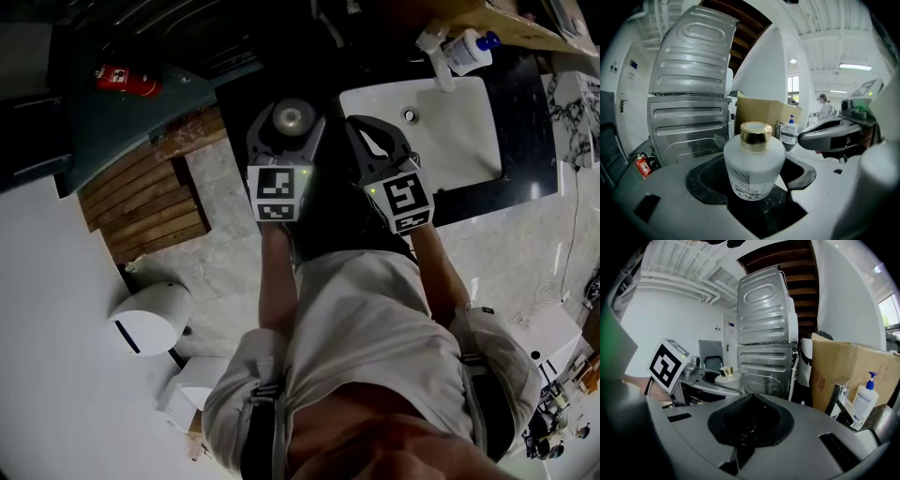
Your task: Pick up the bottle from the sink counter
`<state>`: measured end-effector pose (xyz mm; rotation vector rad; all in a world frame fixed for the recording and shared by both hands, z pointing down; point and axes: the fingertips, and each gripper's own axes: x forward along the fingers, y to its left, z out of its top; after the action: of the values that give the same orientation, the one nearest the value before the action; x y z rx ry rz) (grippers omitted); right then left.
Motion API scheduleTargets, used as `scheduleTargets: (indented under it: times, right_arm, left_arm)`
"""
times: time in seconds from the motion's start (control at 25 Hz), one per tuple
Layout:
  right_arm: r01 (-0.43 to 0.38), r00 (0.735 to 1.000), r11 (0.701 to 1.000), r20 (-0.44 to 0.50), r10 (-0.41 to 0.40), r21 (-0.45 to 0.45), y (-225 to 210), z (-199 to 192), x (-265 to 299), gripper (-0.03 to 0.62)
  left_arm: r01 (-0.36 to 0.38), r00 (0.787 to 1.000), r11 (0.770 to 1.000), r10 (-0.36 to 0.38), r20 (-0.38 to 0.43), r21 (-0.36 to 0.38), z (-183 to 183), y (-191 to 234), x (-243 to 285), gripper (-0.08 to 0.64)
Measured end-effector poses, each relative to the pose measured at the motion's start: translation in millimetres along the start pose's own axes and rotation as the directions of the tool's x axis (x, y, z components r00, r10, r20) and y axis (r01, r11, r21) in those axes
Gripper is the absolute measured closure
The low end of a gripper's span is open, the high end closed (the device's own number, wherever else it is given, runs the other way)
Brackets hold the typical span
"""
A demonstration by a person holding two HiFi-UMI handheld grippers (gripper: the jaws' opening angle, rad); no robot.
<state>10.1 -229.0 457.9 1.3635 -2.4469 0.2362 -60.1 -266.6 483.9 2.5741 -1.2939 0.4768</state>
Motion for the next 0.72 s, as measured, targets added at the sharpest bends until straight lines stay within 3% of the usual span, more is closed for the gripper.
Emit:
scheduleTargets:
  times: [0.72]
  right_arm:
    - [-0.030, 0.992, 0.996, 0.116, 0.040, -0.085, 14.1, 62.4, -26.2, 0.600]
  left_arm:
    - [-0.049, 0.994, 0.998, 0.045, 0.102, 0.033, 54.7, -7.0, -69.2, 0.230]
